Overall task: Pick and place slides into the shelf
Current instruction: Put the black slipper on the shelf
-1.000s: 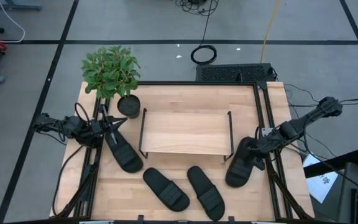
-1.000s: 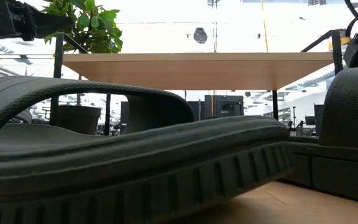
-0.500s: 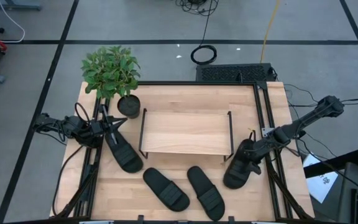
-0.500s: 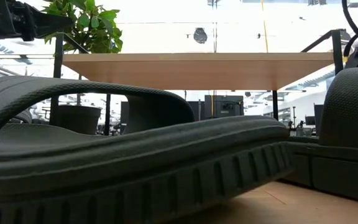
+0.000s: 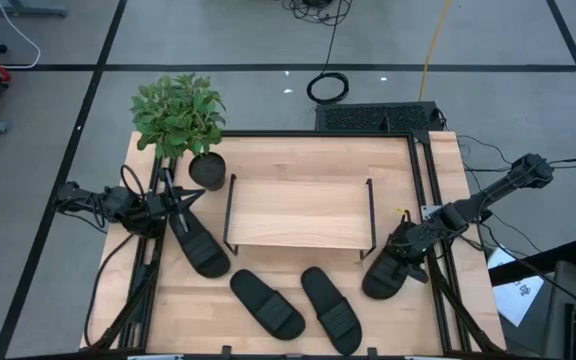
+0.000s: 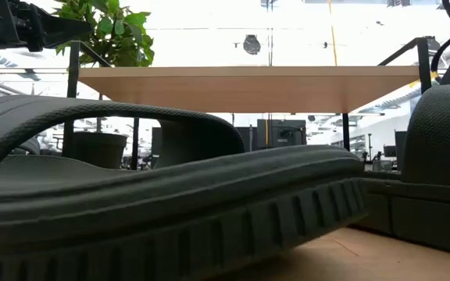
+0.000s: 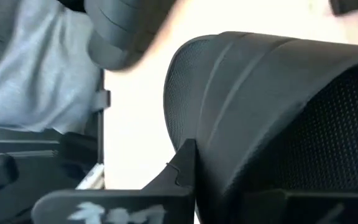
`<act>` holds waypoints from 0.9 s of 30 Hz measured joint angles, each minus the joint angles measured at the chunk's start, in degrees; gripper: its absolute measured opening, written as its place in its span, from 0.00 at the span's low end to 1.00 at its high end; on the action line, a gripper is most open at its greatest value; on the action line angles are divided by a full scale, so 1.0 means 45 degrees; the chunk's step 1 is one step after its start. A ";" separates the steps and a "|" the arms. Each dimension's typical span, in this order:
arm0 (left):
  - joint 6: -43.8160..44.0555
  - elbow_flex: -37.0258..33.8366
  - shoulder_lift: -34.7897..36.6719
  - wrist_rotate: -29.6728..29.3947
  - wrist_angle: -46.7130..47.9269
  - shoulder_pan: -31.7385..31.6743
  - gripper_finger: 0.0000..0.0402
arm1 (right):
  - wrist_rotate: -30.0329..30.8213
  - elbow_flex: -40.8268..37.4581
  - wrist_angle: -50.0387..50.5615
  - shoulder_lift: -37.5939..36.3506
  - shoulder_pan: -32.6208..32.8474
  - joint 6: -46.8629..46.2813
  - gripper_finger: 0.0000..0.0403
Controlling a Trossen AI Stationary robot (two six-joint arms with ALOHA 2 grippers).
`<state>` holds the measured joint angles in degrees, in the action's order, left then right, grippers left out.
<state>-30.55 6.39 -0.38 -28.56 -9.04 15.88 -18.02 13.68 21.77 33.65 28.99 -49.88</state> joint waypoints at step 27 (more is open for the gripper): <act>0.0101 0.0000 0.0004 0.0000 0.0051 0.0000 0.00 | 0.4306 1.0529 1.2899 0.0672 0.0000 0.1894 0.00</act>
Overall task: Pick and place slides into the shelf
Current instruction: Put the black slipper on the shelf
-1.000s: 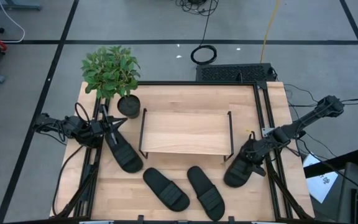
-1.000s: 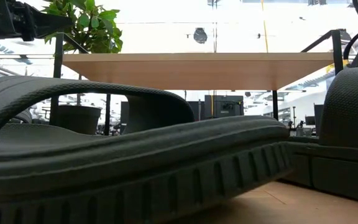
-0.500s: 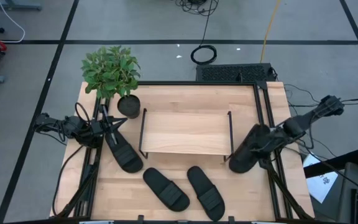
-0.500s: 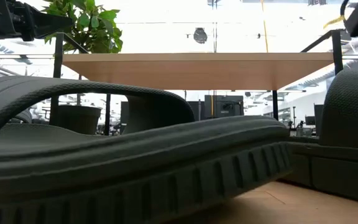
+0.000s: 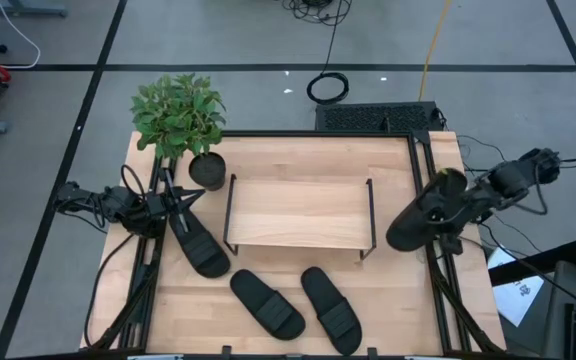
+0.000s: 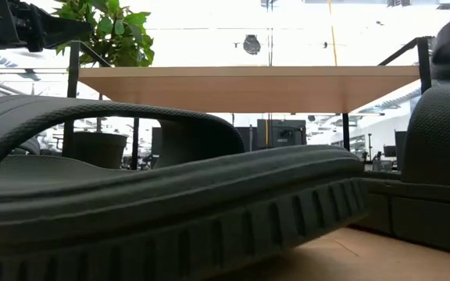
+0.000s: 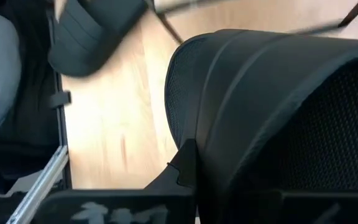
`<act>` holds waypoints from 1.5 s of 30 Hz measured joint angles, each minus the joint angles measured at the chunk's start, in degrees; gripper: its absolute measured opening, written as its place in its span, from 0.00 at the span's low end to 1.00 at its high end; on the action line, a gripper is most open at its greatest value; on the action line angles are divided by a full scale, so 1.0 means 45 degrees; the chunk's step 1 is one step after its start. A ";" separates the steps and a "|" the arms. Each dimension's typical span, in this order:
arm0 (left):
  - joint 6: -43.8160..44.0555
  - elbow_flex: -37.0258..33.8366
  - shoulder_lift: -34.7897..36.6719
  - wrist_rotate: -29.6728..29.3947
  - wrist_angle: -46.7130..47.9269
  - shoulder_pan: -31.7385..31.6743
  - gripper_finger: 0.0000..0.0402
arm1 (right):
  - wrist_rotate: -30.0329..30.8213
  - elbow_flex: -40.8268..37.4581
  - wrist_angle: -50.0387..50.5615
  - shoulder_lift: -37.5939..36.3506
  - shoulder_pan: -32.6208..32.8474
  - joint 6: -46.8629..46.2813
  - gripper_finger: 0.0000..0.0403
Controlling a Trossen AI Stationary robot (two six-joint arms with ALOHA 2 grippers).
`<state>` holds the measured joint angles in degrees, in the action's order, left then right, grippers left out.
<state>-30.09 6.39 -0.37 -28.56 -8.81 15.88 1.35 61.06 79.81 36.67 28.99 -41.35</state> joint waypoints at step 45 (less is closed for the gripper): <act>-0.0523 -0.0005 0.0001 -0.0003 0.0920 0.0001 0.00 | -0.8414 0.9894 0.2276 1.3707 -0.9673 1.5162 0.01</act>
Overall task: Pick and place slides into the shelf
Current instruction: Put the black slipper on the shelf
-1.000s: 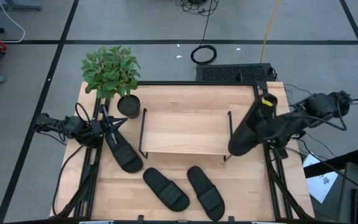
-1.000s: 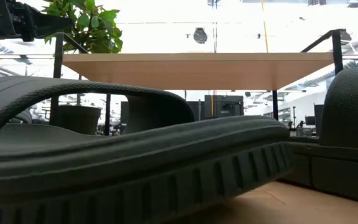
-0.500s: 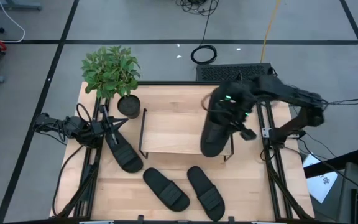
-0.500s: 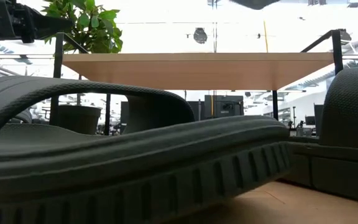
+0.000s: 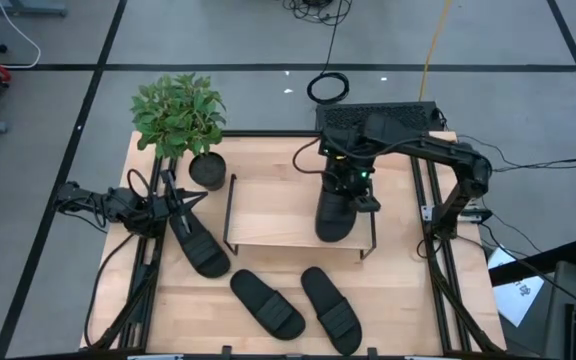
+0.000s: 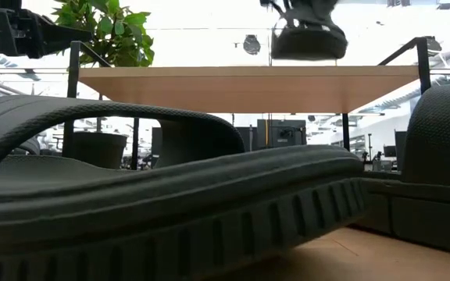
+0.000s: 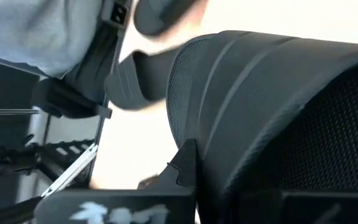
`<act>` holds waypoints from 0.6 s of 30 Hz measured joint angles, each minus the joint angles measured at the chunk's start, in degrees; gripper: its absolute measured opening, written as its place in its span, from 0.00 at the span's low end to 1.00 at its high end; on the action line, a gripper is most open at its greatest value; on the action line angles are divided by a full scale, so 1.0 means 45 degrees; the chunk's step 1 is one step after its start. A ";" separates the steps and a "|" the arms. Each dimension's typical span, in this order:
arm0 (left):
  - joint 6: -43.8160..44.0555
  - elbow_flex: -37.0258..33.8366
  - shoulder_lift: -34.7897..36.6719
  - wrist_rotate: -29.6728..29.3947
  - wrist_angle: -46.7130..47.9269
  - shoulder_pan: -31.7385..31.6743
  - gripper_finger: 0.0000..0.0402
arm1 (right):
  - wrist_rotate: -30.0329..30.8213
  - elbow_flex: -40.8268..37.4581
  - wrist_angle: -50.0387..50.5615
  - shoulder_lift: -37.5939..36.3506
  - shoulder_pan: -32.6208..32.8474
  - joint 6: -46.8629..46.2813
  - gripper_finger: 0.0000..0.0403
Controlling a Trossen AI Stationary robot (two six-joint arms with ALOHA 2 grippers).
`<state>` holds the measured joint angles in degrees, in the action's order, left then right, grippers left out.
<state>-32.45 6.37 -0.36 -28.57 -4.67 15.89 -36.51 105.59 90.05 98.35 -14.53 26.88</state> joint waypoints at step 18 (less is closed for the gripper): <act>-0.0010 0.0000 -0.0005 0.0008 0.0000 0.0003 0.00 | -0.1915 -0.2860 -0.0328 -0.0148 -0.0305 0.1549 0.02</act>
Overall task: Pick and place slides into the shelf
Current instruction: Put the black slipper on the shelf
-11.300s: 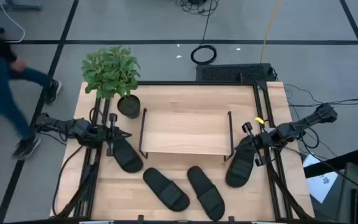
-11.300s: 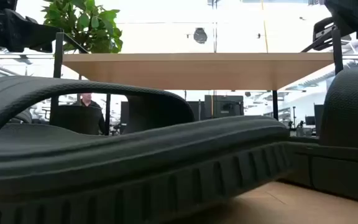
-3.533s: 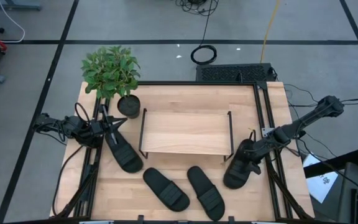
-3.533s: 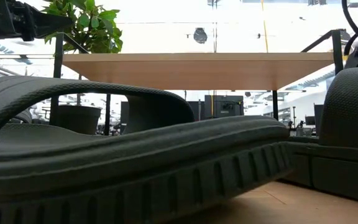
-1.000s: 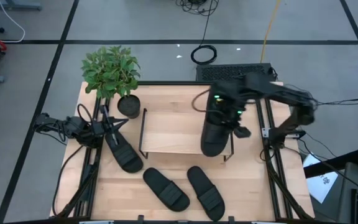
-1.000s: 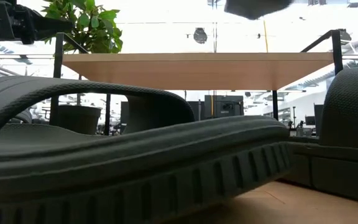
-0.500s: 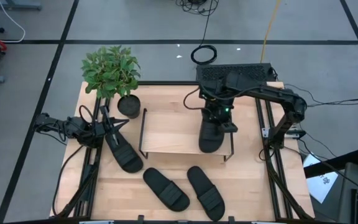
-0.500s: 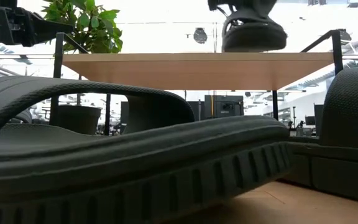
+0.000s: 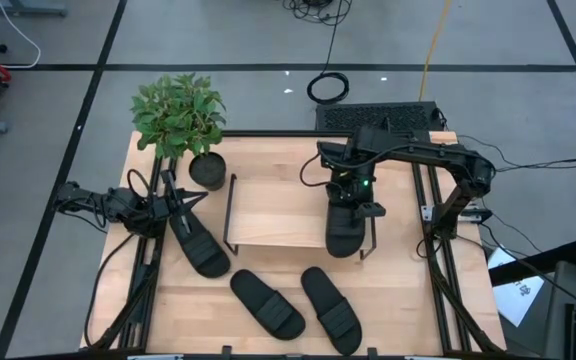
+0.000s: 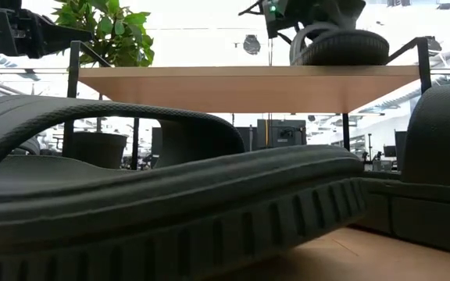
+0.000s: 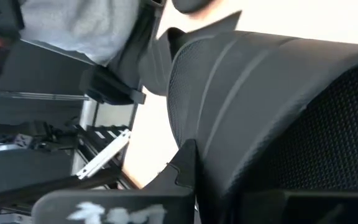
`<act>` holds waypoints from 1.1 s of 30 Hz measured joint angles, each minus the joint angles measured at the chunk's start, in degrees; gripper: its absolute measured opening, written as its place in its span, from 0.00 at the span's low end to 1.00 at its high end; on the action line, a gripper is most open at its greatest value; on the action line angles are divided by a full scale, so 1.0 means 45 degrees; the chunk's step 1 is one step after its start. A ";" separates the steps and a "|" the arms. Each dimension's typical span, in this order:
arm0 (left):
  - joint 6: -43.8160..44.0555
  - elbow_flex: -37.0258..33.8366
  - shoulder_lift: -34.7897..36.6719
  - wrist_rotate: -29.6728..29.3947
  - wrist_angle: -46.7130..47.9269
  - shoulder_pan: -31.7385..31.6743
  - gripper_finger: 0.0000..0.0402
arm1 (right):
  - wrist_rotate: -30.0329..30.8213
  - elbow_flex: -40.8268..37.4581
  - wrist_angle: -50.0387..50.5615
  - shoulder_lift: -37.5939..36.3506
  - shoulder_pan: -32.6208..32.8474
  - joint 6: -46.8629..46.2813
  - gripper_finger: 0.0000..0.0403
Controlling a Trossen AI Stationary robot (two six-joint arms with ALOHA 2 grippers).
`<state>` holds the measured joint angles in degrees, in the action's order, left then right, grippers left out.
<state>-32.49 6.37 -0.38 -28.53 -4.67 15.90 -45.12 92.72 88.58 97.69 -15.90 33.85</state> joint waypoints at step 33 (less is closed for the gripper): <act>-0.0034 0.0000 0.0005 0.0000 0.0049 -0.0005 0.00 | 0.3562 -0.1105 -0.2024 -0.1720 -0.0393 -0.1412 0.57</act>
<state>-32.64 6.37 -0.36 -28.53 -4.45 15.88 -29.09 87.74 79.47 89.95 -17.67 27.49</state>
